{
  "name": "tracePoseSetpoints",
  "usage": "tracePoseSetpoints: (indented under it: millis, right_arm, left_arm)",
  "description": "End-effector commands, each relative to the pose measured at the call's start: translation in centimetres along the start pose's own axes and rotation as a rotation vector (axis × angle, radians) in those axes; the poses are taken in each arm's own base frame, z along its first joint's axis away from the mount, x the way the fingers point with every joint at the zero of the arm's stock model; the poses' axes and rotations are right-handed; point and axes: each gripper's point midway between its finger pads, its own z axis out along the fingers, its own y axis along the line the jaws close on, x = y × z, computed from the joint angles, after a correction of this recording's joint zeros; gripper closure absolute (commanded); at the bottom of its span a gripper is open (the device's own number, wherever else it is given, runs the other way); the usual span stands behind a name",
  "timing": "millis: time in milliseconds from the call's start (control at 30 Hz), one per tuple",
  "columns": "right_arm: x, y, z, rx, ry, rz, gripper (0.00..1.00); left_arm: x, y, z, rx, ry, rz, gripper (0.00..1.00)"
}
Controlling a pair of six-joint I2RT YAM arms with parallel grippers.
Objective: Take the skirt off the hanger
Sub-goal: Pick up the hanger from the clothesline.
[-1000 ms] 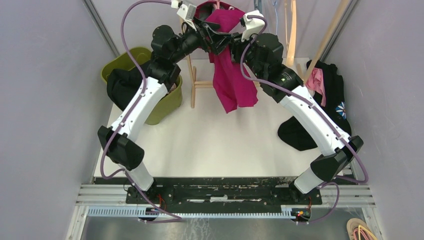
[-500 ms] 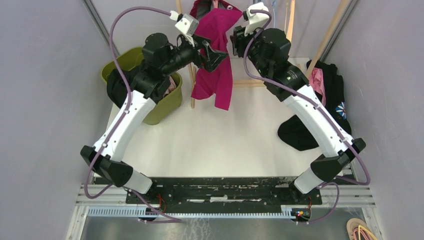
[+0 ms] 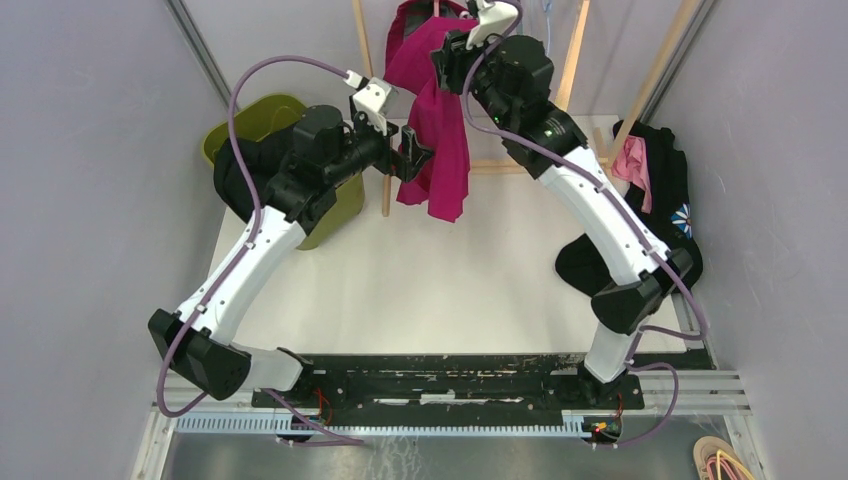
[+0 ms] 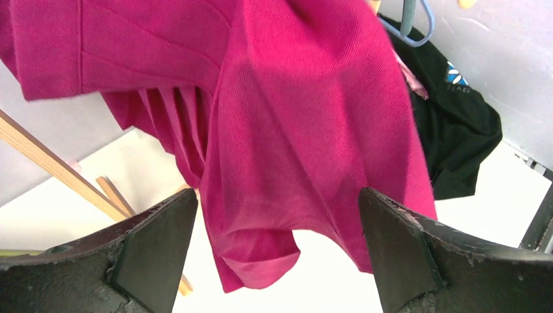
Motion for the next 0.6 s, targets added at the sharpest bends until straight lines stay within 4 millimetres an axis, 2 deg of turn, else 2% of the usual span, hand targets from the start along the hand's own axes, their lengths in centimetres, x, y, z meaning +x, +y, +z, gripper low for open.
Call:
tracePoseSetpoints:
  millis: [0, 267, 400, 567]
  right_arm:
    - [-1.2, 1.5, 1.5, -0.044, -0.052, 0.078, 0.51]
    - [0.3, 1.2, 2.8, -0.01, -0.034, 0.088, 0.52]
    - [2.5, 0.2, 3.3, 0.043, 0.008, 0.058, 0.51]
    - [5.8, -1.8, 3.9, 0.128, 0.074, 0.008, 0.51]
  left_arm:
    - [-1.7, -0.1, -0.8, -0.006, -0.064, 0.021, 0.0]
    - [-1.6, -1.0, -0.3, 0.046, -0.075, -0.009, 0.0]
    - [-1.7, -1.3, -0.5, 0.057, -0.075, -0.013, 0.0]
    - [-1.8, -1.1, -1.8, 0.03, -0.068, 0.014, 0.0]
